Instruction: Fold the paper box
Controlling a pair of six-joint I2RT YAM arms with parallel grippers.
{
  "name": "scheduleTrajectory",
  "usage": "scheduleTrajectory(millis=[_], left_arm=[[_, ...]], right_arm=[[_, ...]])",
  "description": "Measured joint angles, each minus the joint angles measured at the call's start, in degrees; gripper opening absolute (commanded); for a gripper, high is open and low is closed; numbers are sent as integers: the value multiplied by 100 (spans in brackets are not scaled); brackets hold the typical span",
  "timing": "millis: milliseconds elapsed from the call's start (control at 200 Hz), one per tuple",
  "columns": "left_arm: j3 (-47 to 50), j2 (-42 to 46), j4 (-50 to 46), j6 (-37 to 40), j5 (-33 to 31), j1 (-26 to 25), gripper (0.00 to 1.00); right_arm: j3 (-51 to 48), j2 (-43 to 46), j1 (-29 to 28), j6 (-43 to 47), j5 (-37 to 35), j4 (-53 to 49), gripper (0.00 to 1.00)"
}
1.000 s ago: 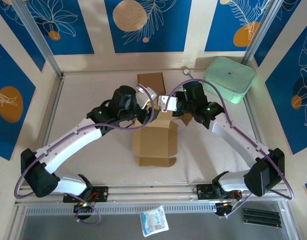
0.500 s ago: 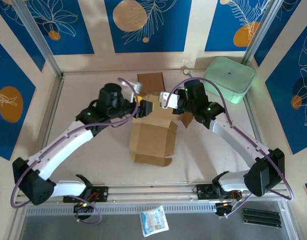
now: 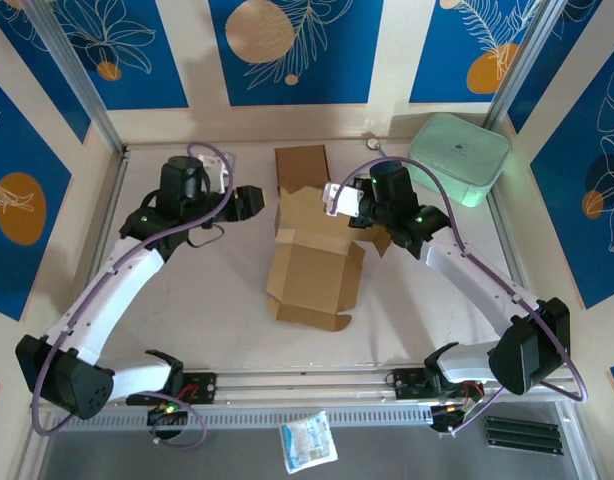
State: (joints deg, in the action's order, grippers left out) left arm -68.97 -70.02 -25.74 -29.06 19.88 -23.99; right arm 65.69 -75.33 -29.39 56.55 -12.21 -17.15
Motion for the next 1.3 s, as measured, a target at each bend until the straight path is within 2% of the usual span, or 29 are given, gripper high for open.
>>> scheduleTrajectory(millis=[195, 275, 445, 560, 620, 690, 740, 970, 1030, 1145, 1256, 1301], left_arm=[[872, -20, -70, 57, -111, -313, 54], [907, -72, -70, 192, -92, -337, 57], [835, -232, 227, 592, 520, -391, 61], [807, -317, 297, 876, 433, -452, 61], [833, -332, 323, 1014, 210, -549, 65], [968, -321, 474, 1117, -31, -750, 74], [1115, -317, 621, 1071, -155, -883, 77], [1805, -319, 1147, 699, -564, -1038, 77], [1862, -337, 1305, 494, -584, -1038, 74], [1880, -487, 1692, 22, -511, -1049, 60], [1875, -769, 2037, -584, -457, -1167, 28], [1871, -903, 2122, -785, -452, -1255, 21]], right_arm=[[0, 0, -28, 26, -96, 0, 8], [-2, 0, -87, 85, -116, 0, 9], [-2, -61, -170, 332, -302, 2, 9], [-4, -197, -190, 514, -450, 4, 9], [-22, -264, -190, 636, -553, 48, 9], [-144, -354, -199, 866, -748, 282, 9], [-297, -444, -201, 1058, -911, 546, 9], [-1075, -1176, -195, 1777, -1412, 2135, 8], [-1198, -1329, -190, 1906, -1484, 2597, 8], [-1484, -1591, -190, 2122, -1582, 3329, 8], [-1617, -1725, -203, 2168, -1674, 3571, 8], [-1633, -1722, -216, 2166, -1690, 3609, 8]])
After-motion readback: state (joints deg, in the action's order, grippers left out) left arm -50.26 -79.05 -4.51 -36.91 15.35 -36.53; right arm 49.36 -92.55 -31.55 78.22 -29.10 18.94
